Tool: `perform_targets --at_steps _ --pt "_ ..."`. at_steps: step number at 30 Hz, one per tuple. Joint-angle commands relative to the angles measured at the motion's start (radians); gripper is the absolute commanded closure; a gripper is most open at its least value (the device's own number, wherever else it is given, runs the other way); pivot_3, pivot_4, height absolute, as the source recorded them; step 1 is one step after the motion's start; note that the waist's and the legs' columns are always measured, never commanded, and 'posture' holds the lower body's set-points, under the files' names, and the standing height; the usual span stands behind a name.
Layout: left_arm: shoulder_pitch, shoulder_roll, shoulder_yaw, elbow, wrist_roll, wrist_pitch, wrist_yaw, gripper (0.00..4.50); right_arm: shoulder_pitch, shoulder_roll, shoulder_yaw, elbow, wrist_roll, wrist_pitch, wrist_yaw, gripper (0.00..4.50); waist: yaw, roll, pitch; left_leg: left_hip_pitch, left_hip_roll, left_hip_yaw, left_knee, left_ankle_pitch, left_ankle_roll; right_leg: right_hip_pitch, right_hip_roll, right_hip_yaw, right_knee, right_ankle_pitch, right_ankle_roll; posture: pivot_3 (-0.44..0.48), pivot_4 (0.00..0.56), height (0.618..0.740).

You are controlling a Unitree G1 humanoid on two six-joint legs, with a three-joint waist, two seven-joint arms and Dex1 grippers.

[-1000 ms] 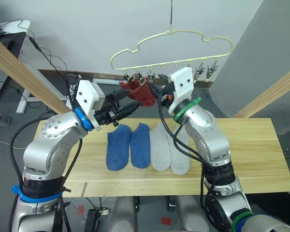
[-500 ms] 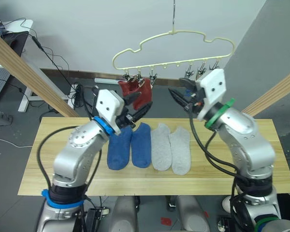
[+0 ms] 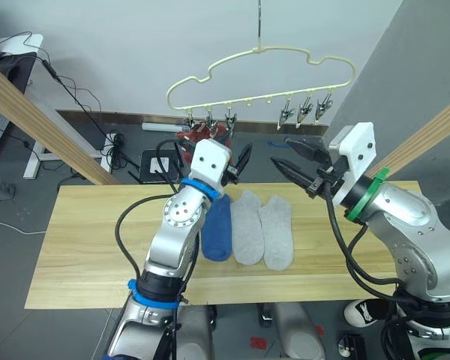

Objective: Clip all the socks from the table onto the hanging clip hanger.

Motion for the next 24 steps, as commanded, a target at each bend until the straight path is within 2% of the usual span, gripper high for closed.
perform_targets --at_steps 1,11,24 --pt "-0.018 -0.025 0.011 0.017 0.036 -0.076 0.035 1.76 0.019 -0.028 -0.046 -0.057 0.038 -0.023 0.001 2.34 0.0 0.0 0.0 0.0 0.0 0.0 0.0 0.0 0.0 0.0 0.0 0.0 0.0 0.0 0.0 -0.17 0.368 0.74" --pt "0.022 -0.057 0.013 -0.021 0.059 -0.108 0.06 1.76 0.042 -0.076 -0.063 -0.06 0.055 -0.028 -0.023 2.34 -0.003 0.0 0.0 0.0 0.0 0.001 0.0 0.001 -0.001 0.0 0.0 0.001 0.0 0.0 0.0 -0.186 0.373 0.74" --pt "-0.069 -0.119 0.025 0.076 0.13 -0.155 0.162 1.76 0.065 -0.107 -0.08 -0.053 0.091 -0.05 -0.019 2.34 -0.003 -0.001 0.0 0.0 0.0 0.001 0.0 0.0 -0.001 0.0 0.0 0.0 -0.001 0.0 0.0 -0.192 0.377 0.74"
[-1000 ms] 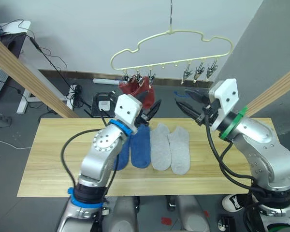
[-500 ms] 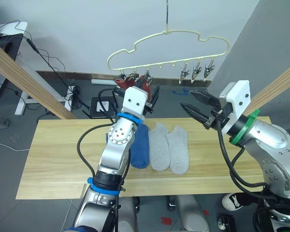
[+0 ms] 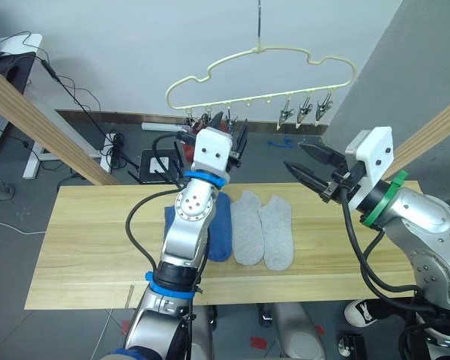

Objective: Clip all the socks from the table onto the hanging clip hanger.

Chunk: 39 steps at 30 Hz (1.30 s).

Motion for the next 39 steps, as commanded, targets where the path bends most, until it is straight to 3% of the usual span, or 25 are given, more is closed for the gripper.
perform_targets --at_steps 1,13,16,22,25,29,32,37,39 --pt "-0.027 -0.022 -0.004 -0.004 0.032 -0.03 0.038 1.76 0.015 -0.013 -0.027 -0.034 0.023 -0.029 0.003 2.34 0.0 0.0 0.0 0.0 0.0 0.0 0.0 0.0 0.0 0.0 0.0 0.0 0.0 0.0 0.0 -0.194 0.378 0.74" --pt "-0.046 -0.045 0.0 0.002 0.059 -0.033 0.078 1.76 0.028 -0.027 -0.034 -0.026 0.036 -0.04 0.0 2.34 0.0 0.0 0.0 0.0 0.0 0.0 0.0 0.0 0.0 0.0 0.0 0.0 0.0 0.0 0.0 -0.197 0.38 0.74" --pt "-0.047 -0.043 0.0 0.002 0.051 -0.034 0.072 2.32 0.028 -0.028 -0.033 -0.023 0.037 -0.043 0.001 2.29 0.0 0.0 0.0 0.0 0.0 0.0 0.0 0.0 0.0 0.0 0.0 0.0 0.0 0.0 0.0 -0.196 0.38 0.74" --pt "-0.044 -0.036 0.005 -0.001 0.049 -0.03 0.069 4.0 0.032 -0.029 -0.029 -0.022 0.038 -0.047 0.002 2.29 0.0 0.0 0.0 0.0 0.0 0.0 0.0 0.0 0.0 0.0 0.0 0.0 0.0 0.0 0.0 -0.195 0.379 0.74" --pt "-0.043 -0.031 0.009 -0.009 0.048 -0.026 0.067 4.45 0.044 -0.033 -0.019 -0.025 0.033 -0.051 0.004 2.29 0.0 0.0 0.0 0.0 0.0 0.0 0.0 0.0 0.0 0.0 0.0 0.0 0.0 0.0 0.0 -0.195 0.379 0.74" --pt "-0.045 -0.012 0.024 -0.023 0.035 -0.009 0.046 4.5 0.126 -0.051 0.039 -0.025 -0.02 -0.065 -0.001 2.29 0.001 0.0 0.0 0.0 0.0 0.0 0.0 0.0 0.0 0.0 0.0 0.0 0.0 0.0 0.0 -0.186 0.379 0.74" --pt "-0.048 0.016 0.035 -0.035 -0.009 0.014 -0.017 4.5 0.201 -0.058 0.134 0.028 -0.131 -0.099 -0.044 1.71 0.001 0.0 0.0 0.0 0.0 0.0 0.0 0.001 -0.001 0.0 0.0 0.0 0.0 0.0 0.001 -0.184 0.381 0.74" --pt "-0.051 0.06 0.063 -0.063 -0.128 0.071 -0.144 4.5 0.215 0.023 0.297 0.238 -0.323 -0.163 -0.169 0.03 -0.003 0.0 0.0 0.002 0.0 0.001 0.0 0.001 -0.001 0.0 0.0 0.001 0.001 -0.003 0.005 -0.173 0.384 0.74" --pt "-0.053 0.079 0.074 -0.074 -0.171 0.099 -0.188 4.5 0.205 0.073 0.34 0.344 -0.371 -0.225 -0.19 0.03 -0.004 0.0 0.0 0.002 0.001 0.001 0.0 0.001 -0.002 0.0 0.001 0.001 0.001 -0.003 0.005 -0.173 0.384 0.74"
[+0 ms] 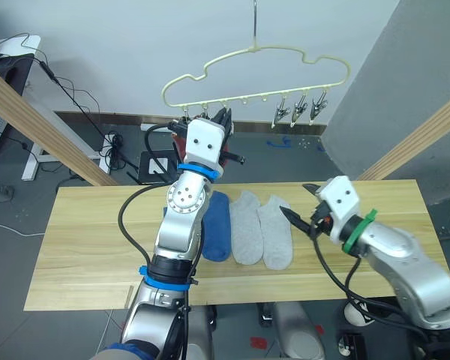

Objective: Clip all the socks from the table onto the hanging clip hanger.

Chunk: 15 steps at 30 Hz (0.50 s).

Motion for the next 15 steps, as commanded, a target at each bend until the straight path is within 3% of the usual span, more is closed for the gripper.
perform_targets --at_steps 1,7,12,15 --pt "-0.012 0.024 0.021 -0.06 -0.079 0.042 -0.076 4.5 -0.013 0.065 0.069 0.145 -0.094 -0.119 -0.046 0.03 -0.001 0.0 0.0 0.0 0.0 0.0 0.0 0.0 0.0 0.0 0.0 0.0 0.0 0.0 0.0 -0.173 0.384 0.74" --pt "-0.019 0.063 0.044 -0.07 -0.15 0.104 -0.141 4.5 -0.084 0.166 0.104 0.411 -0.175 -0.273 -0.057 0.03 0.006 0.0 0.0 0.0 0.0 0.001 0.0 0.0 0.0 0.0 0.0 0.001 -0.001 0.0 0.0 -0.132 0.377 0.74" --pt "-0.016 0.076 0.052 -0.087 -0.211 0.169 -0.184 4.5 -0.13 0.235 0.109 0.573 -0.199 -0.287 -0.051 0.03 0.008 0.0 0.0 0.0 0.0 0.0 0.0 0.0 -0.001 0.0 0.0 0.0 0.0 0.001 -0.002 -0.13 0.373 0.74" --pt "-0.018 0.085 0.051 -0.093 -0.227 0.194 -0.202 4.5 -0.148 0.259 0.089 0.604 -0.21 -0.264 -0.065 0.62 0.007 0.0 0.0 0.0 0.0 0.0 0.0 0.0 -0.001 0.0 0.0 0.0 0.0 0.003 -0.005 -0.121 0.371 0.74"
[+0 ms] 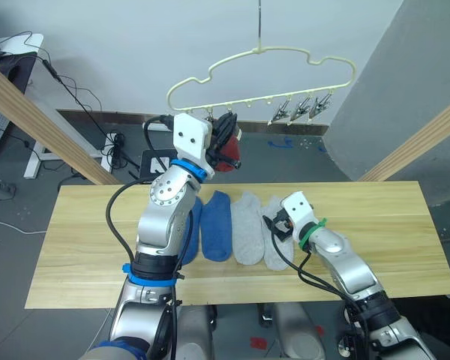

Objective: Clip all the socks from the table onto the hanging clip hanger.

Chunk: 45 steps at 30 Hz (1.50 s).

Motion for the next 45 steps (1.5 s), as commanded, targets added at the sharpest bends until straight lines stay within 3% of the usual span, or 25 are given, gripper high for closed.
perform_targets --at_steps 1,11,14,19,27,45 --pt "-0.002 0.012 -0.002 -0.044 -0.026 0.027 -0.023 4.5 -0.006 0.012 -0.018 0.02 -0.018 0.024 -0.013 0.95 0.0 0.0 0.0 0.0 0.0 0.0 0.0 0.0 0.0 0.0 0.0 0.0 0.0 0.0 0.0 -0.121 0.371 0.74" --pt "0.007 0.032 0.026 -0.087 -0.11 0.131 -0.062 4.5 0.024 0.011 -0.016 -0.084 -0.033 0.041 0.014 4.49 0.002 0.0 0.0 0.0 0.0 0.0 0.0 0.0 0.0 0.001 0.0 0.0 0.0 0.0 0.0 -0.13 0.366 0.74" --pt "0.003 0.042 0.041 -0.103 -0.15 0.172 -0.069 4.5 0.019 -0.008 -0.007 -0.188 -0.037 0.029 0.04 4.49 0.001 0.0 0.0 0.0 0.0 0.0 0.0 0.0 0.0 0.001 0.0 0.0 0.0 0.0 0.0 -0.13 0.366 0.74" --pt "-0.002 0.047 0.054 -0.113 -0.178 0.206 -0.057 4.5 -0.031 0.055 0.016 -0.32 -0.031 -0.009 0.033 4.49 -0.002 0.0 0.0 0.001 0.0 -0.001 0.0 0.0 0.0 0.0 0.001 0.0 0.001 0.0 0.0 -0.126 0.369 0.74" --pt "0.014 0.031 0.038 -0.146 -0.184 0.233 -0.034 4.5 -0.135 0.198 0.046 -0.259 -0.092 -0.117 -0.054 4.49 0.002 0.0 0.0 0.0 -0.001 -0.001 0.001 0.0 -0.001 0.0 -0.001 0.0 0.0 0.0 0.0 -0.116 0.361 0.74" --pt "0.017 0.028 0.039 -0.144 -0.16 0.219 -0.012 4.5 -0.098 0.211 0.032 -0.366 -0.107 -0.071 -0.074 4.49 0.003 0.0 0.0 0.0 0.0 -0.001 0.0 0.0 -0.001 0.0 -0.001 -0.001 0.0 0.0 0.0 -0.122 0.362 0.74"
